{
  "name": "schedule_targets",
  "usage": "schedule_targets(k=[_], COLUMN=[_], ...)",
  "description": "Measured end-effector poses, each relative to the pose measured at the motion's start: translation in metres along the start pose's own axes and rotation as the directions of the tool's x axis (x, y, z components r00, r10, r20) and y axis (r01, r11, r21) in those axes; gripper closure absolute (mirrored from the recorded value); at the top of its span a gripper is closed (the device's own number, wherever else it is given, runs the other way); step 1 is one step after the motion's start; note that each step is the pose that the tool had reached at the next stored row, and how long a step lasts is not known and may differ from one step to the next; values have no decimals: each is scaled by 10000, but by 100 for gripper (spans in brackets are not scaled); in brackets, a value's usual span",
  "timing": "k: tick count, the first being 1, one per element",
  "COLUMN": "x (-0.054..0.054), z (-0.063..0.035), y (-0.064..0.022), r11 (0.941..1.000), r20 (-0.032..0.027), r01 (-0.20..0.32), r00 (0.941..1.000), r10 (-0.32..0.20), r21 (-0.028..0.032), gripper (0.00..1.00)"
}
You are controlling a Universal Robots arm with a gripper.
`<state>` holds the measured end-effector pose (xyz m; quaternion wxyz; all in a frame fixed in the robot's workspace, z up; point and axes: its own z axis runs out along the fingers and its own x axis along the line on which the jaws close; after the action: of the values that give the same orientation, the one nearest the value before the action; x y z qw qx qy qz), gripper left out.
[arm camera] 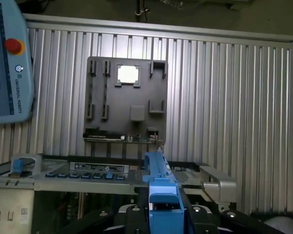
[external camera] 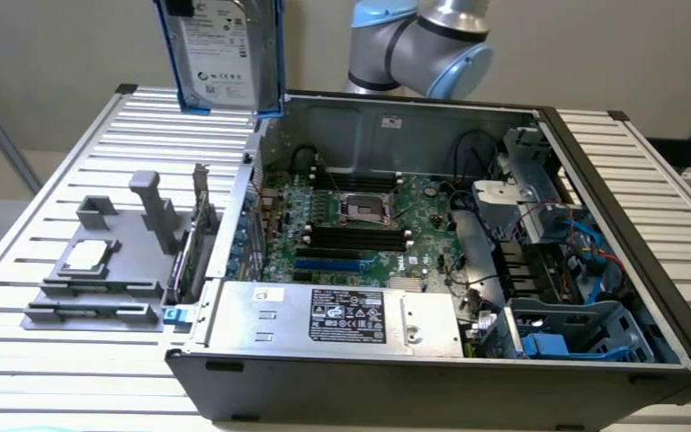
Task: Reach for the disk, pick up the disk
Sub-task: 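Pick up the disk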
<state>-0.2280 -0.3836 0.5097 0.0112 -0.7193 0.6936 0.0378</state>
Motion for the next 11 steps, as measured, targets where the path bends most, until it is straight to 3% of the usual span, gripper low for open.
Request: schedule_targets(k=[11], x=[200], z=[-50], y=[-492], r11=[10000], r20=[6], r01=[-1], r00=[10000], r10=[1], r21=[-25], gripper=[67])
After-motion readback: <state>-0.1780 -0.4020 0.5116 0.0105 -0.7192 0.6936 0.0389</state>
